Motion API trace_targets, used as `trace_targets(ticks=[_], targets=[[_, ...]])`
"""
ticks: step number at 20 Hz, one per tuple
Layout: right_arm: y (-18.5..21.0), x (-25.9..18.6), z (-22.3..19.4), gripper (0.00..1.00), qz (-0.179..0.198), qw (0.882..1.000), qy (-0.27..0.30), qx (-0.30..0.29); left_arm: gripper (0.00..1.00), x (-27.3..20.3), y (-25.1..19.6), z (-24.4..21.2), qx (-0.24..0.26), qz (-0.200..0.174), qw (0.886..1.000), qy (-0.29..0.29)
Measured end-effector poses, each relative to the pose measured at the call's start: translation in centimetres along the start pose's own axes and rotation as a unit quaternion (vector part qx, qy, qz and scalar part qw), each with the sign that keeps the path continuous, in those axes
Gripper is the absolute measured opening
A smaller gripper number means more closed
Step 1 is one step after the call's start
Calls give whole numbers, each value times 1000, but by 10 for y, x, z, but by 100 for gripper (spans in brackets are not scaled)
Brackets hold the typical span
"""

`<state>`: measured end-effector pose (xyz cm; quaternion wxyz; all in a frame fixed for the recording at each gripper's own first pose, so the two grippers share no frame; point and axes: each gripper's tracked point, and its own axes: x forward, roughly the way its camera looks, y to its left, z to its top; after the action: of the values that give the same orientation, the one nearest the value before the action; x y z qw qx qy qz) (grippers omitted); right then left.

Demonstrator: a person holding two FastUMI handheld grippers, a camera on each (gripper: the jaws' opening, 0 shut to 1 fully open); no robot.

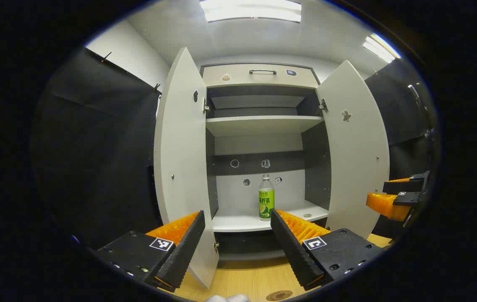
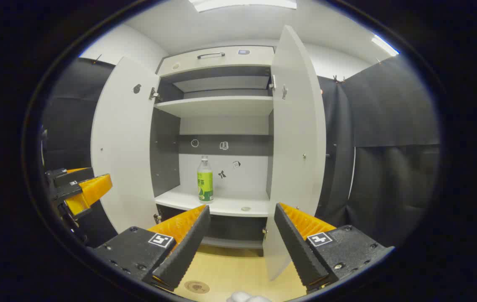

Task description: Grasp the bottle in the cabinet with the left hand and place it on the coaster, then close the right door with the right hand and the left door with the left hand.

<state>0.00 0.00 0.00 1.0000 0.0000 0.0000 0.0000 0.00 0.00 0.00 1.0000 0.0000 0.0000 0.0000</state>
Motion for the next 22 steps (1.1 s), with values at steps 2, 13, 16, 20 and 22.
trace_targets(ticks=[2,13,16,20,22], targets=[[0,3,1,100,1,1000,0,1,96,4,0,-1,2,1,1000,1],[-1,23,1,99,-3,1000,6,4,96,43,-6,-12,-3,-10,1000,5],[-3,25,3,99,-7,1000,7,10,96,68,-12,-12,-4,-21,1000,-2],[-4,26,10,100,-15,1000,6,11,96,115,-24,-10,-15,-34,999,-17],[-4,24,12,99,-19,1000,5,8,96,143,-32,-13,-15,-36,999,-29]])
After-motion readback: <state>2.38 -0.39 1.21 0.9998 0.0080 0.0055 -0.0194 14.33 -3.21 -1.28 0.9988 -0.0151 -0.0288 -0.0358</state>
